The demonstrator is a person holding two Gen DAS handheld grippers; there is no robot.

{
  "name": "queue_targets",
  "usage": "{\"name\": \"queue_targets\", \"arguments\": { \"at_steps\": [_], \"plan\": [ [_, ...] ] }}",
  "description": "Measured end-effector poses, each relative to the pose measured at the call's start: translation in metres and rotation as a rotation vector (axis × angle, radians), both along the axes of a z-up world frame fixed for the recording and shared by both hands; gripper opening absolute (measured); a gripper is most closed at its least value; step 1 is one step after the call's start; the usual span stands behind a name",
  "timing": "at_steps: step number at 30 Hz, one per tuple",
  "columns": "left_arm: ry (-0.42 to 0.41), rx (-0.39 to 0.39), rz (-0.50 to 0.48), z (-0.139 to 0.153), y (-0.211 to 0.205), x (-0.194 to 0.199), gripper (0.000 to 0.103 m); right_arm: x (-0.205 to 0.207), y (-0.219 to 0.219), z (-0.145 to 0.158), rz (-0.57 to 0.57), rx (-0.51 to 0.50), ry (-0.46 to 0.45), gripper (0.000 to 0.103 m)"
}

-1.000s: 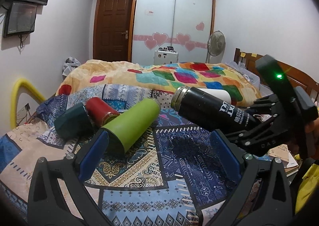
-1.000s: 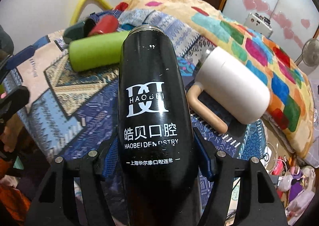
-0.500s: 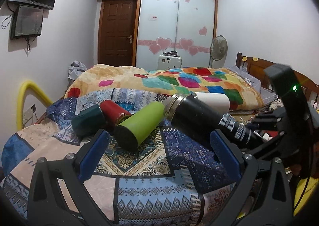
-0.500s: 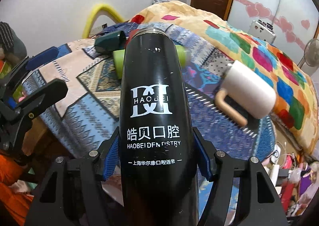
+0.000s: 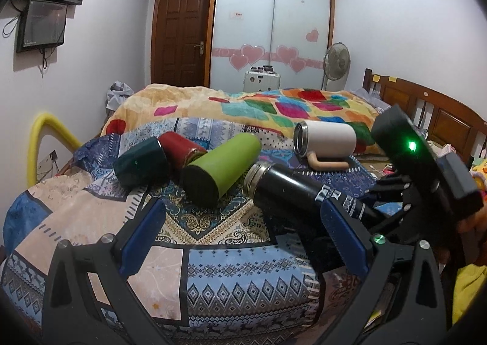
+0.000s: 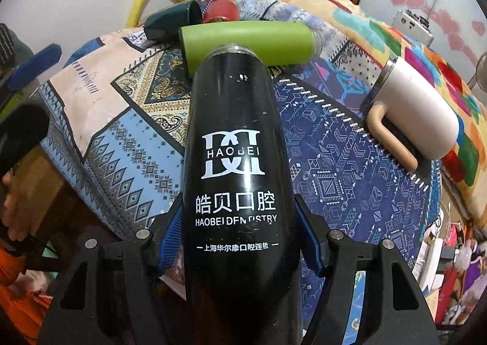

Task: Flip cup upright
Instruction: 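Lift the black thermos with the right tool and swing it toward the left tool, then grasp the black thermos body with the left tool while the right tool releases it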

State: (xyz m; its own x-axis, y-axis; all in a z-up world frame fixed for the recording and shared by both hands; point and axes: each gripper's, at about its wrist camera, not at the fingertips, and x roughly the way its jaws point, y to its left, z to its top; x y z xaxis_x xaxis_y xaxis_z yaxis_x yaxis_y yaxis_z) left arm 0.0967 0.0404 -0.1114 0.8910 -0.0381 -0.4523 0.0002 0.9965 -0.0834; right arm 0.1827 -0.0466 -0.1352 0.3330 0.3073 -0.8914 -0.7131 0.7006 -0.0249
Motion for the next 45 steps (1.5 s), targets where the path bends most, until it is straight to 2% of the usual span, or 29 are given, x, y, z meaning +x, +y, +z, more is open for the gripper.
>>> {"name": "queue_targets", "arguments": {
  "at_steps": [7,14,17,19,21,25,28,32,38,41,45],
  "plan": [
    [0.022,-0.021,0.015,-0.009,0.009,0.008,0.103,0.007,0.006,-0.004,0.005,-0.038,0.058,0.063],
    [0.036,-0.021,0.030,-0.012,0.014,0.013,0.103,-0.008,0.001,0.023,0.015,0.019,-0.039,0.063],
    [0.047,-0.021,0.023,-0.013,0.012,0.017,0.103,-0.013,-0.015,0.039,-0.014,0.061,-0.101,0.064],
    [0.074,-0.022,0.011,-0.018,0.008,0.022,0.103,-0.011,-0.030,0.044,-0.051,0.076,-0.142,0.071],
    [0.106,-0.014,-0.006,-0.026,0.001,0.029,0.103,-0.006,-0.046,0.046,-0.097,0.085,-0.168,0.072],
    [0.162,0.006,-0.034,-0.039,-0.013,0.041,0.103,0.006,-0.077,0.035,-0.178,0.069,-0.180,0.072],
    [0.184,0.005,-0.060,-0.044,-0.025,0.047,0.103,0.014,-0.095,0.022,-0.188,0.058,-0.132,0.072],
    [0.198,0.023,-0.080,-0.045,-0.036,0.052,0.103,0.011,-0.101,0.012,-0.159,0.057,-0.113,0.072],
    [0.225,0.061,-0.096,-0.040,-0.037,0.060,0.103,-0.005,-0.105,0.020,-0.107,0.110,-0.131,0.072],
    [0.229,0.083,-0.091,-0.036,-0.032,0.060,0.103,-0.017,-0.097,0.021,-0.083,0.114,-0.165,0.072],
    [0.231,0.096,-0.079,-0.030,-0.024,0.059,0.103,-0.029,-0.085,0.016,-0.053,0.140,-0.153,0.072]
  ]
}}
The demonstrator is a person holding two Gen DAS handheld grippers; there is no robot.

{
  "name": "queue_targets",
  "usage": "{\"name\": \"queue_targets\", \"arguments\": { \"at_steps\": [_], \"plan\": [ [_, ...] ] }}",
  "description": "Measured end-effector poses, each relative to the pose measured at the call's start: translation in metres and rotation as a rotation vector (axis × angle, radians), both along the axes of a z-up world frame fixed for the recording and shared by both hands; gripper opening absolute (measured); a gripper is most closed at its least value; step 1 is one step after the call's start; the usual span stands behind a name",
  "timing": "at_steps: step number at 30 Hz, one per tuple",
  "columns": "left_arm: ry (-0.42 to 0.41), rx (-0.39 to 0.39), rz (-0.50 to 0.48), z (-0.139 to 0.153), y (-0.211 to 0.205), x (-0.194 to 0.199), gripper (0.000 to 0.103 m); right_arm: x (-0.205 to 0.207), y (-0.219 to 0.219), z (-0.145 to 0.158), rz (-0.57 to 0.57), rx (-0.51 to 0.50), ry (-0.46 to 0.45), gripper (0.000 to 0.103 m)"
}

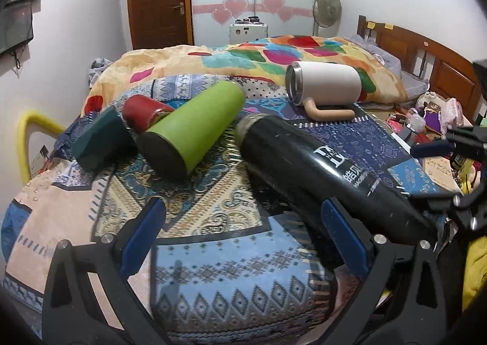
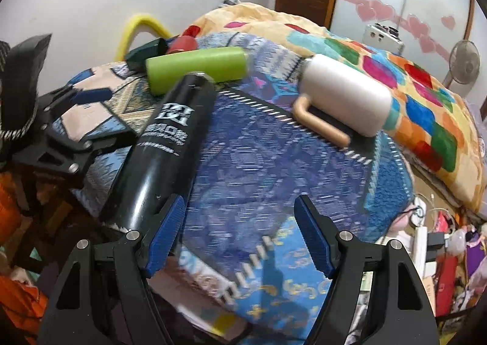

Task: Flip cup upright
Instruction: 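Grasp the black thermos body with the left tool while the right tool releases it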

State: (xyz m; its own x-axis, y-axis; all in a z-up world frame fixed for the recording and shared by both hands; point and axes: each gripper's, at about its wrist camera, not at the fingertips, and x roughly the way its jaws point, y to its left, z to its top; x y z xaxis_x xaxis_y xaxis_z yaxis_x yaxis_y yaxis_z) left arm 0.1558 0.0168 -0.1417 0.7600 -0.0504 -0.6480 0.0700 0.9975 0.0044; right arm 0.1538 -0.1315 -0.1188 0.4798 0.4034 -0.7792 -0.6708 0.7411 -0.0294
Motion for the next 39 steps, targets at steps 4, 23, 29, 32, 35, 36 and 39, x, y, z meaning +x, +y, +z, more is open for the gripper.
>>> {"name": "queue_targets", "arguments": {
  "at_steps": [4,23,29,32,35,36,39],
  "plan": [
    [0.007,0.004,0.018,0.003,0.010,0.002,0.103,-0.011,0.015,-0.005,0.036,0.033,-0.003,0.072],
    [0.062,-0.004,-0.061,0.021,-0.005,0.000,0.103,-0.015,0.014,0.010,-0.092,0.195,-0.113,0.072],
    [0.129,0.012,-0.147,0.022,-0.025,0.022,0.103,-0.008,-0.007,0.026,-0.172,0.214,-0.182,0.072],
    [0.197,0.005,-0.159,0.020,-0.025,0.040,0.103,-0.005,-0.014,0.031,-0.200,0.220,-0.210,0.073],
    [0.266,0.045,-0.168,0.015,-0.027,0.058,0.094,-0.001,-0.019,0.033,-0.209,0.238,-0.223,0.077],
    [0.282,0.060,-0.171,0.014,-0.028,0.063,0.092,-0.001,-0.020,0.033,-0.213,0.241,-0.229,0.078],
    [0.365,0.090,-0.168,0.003,-0.025,0.081,0.090,0.002,-0.019,0.030,-0.213,0.243,-0.241,0.078]
  ]
}}
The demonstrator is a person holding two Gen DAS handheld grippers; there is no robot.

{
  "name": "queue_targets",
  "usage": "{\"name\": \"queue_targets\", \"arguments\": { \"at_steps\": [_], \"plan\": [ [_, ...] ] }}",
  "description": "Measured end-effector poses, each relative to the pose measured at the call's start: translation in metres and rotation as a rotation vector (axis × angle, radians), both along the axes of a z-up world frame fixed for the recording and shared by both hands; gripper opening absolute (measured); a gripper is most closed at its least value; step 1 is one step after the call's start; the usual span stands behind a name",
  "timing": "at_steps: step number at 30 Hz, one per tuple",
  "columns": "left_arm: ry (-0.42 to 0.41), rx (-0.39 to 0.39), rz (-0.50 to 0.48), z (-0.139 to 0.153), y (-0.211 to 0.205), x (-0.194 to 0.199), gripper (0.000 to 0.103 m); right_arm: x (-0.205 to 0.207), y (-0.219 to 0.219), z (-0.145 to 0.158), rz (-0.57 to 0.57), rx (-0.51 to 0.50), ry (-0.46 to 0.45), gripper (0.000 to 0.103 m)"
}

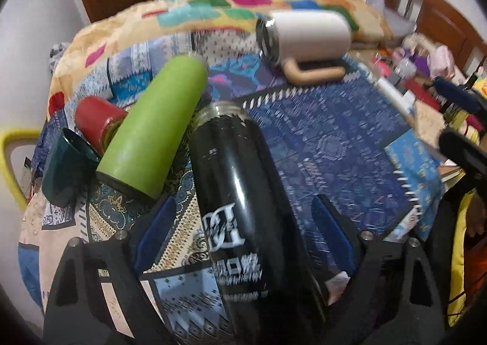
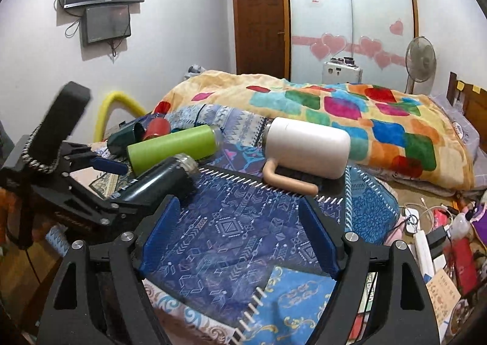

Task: Flip cup upright
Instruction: 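Grasp the black thermos body with the left tool while the right tool releases it, then rotate the black thermos upright with the left tool and lower it onto the blanket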

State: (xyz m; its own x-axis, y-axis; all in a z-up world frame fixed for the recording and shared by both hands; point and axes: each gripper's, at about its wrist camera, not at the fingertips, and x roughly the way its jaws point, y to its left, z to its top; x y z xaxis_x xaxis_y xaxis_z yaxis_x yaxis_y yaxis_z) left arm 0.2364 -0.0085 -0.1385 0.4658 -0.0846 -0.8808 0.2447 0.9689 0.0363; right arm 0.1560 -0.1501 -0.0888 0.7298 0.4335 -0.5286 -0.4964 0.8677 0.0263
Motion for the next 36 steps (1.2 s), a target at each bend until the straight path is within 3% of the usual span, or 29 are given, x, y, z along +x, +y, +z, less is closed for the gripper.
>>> {"name": "queue_targets", "arguments": {
  "at_steps": [4,7,13,36],
  "plan": [
    [0.085,0.003,0.004,-0.014,0.003,0.011,0.079,0.005,0.001,-0.005,0.013,0.011,0.001,0.078],
    [0.067,0.049,-0.001,-0.016,0.002,0.008,0.070,0.008,0.002,-0.009,0.017,0.014,0.000,0.078],
    [0.048,0.024,-0.001,-0.010,0.006,0.000,0.066,0.010,-0.002,-0.011,0.020,0.032,0.008,0.078],
    [-0.267,-0.116,-0.023,0.094,0.007,-0.054,0.064,-0.012,0.013,0.026,0.044,0.024,-0.084,0.080]
  ]
}}
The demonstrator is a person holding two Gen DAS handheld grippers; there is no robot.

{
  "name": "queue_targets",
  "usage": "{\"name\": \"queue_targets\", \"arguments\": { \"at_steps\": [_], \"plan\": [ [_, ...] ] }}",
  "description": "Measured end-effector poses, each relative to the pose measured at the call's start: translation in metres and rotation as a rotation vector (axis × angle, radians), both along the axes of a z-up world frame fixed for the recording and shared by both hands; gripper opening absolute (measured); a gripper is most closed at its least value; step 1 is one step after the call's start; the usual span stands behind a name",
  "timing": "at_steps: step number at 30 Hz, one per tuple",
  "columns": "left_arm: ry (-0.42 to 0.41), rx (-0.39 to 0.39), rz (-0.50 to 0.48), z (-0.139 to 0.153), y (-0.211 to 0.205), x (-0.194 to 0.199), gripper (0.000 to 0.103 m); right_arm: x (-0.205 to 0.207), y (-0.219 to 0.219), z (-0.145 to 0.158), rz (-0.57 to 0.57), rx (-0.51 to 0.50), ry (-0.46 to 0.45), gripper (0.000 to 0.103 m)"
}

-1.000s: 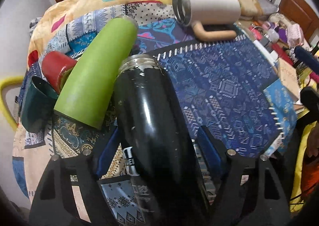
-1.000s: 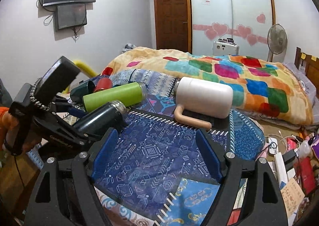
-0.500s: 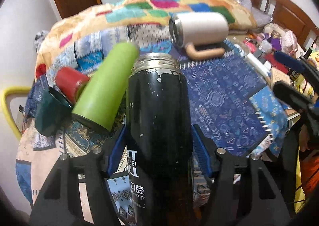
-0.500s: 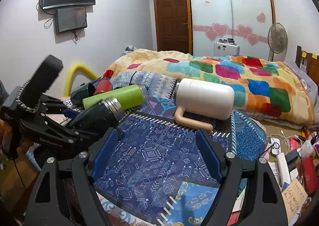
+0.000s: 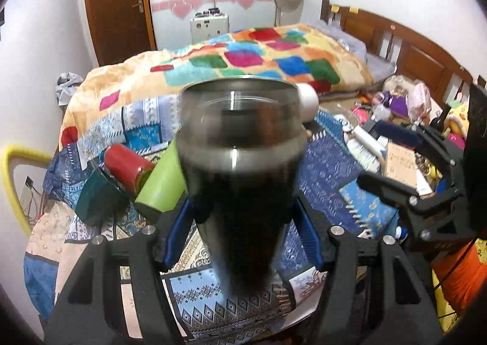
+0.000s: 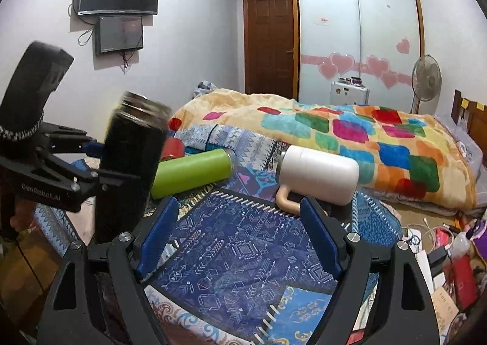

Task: Flip cup upright
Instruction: 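Rotate the black thermos upright with the left tool and lower it onto the blanket, then open the left tool and pull it back from the standing thermos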

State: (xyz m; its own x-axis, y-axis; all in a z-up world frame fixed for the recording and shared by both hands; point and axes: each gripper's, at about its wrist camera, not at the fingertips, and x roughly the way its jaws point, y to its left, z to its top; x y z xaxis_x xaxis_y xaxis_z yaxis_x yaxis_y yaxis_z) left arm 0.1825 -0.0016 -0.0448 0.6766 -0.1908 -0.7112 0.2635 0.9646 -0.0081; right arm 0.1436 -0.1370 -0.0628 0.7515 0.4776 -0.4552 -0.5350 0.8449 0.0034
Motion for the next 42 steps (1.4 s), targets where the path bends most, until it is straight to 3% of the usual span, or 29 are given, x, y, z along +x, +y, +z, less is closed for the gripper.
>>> {"name": "queue_targets", "arguments": {
  "at_steps": [12,23,31,34,38,42],
  "plan": [
    [-0.059,-0.050,-0.013,0.010,-0.005,0.015,0.064,0.003,0.001,0.011,-0.007,0.014,-0.043,0.081],
    [-0.008,-0.050,-0.037,-0.012,-0.015,0.021,0.064,0.001,-0.001,0.004,-0.010,0.010,-0.035,0.081],
    [-0.049,-0.034,-0.020,-0.013,-0.020,0.016,0.066,-0.004,-0.005,0.006,-0.012,0.031,-0.027,0.081],
    [-0.079,-0.017,0.008,-0.013,-0.018,0.008,0.082,-0.008,-0.005,0.009,-0.020,0.030,-0.029,0.081],
    [-0.109,-0.034,0.022,-0.007,-0.011,-0.010,0.082,-0.019,-0.005,0.017,-0.030,0.037,-0.042,0.081],
    [-0.196,-0.047,0.043,0.014,-0.006,-0.044,0.082,-0.038,-0.006,0.032,-0.039,0.055,-0.073,0.081]
  ]
}}
